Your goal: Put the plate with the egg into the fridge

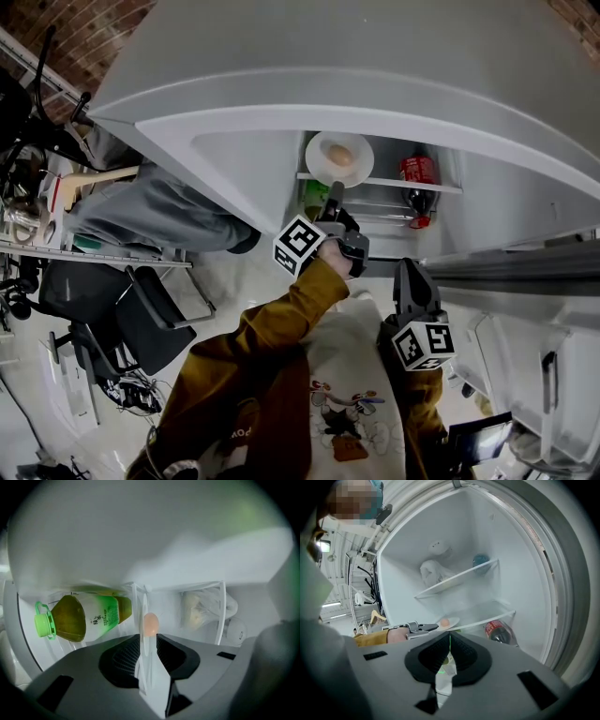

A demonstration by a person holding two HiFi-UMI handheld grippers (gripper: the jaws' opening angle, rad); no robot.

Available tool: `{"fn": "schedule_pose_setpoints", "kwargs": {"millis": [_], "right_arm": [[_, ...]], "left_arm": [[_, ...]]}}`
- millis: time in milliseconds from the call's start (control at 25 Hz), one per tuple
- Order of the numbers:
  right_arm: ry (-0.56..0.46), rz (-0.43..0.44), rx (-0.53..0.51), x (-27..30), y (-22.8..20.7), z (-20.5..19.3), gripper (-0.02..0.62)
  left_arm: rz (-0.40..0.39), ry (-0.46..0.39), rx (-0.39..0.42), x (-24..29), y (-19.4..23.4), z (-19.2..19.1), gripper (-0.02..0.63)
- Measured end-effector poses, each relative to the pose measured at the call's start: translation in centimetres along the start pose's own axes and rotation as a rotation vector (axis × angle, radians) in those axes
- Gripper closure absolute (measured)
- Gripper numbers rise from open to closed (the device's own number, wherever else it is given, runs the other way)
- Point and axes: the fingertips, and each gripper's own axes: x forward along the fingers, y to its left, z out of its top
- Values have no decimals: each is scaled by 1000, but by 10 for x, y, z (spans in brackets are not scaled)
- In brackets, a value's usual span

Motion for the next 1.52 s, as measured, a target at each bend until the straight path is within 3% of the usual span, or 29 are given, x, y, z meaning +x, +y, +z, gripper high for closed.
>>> {"fn": "schedule_pose_setpoints", "kwargs": {"millis": [200,680,1520], "right_arm": [[0,-3,3,1,0,0,589],[8,-15,7,3,-2,2,589],[7,2,-3,7,-10,6,589]], "left_arm": [[33,4,5,0,7,-1,492],[41,0,17,5,7,2,578],[43,-8,-12,16,4,-1,584]]}}
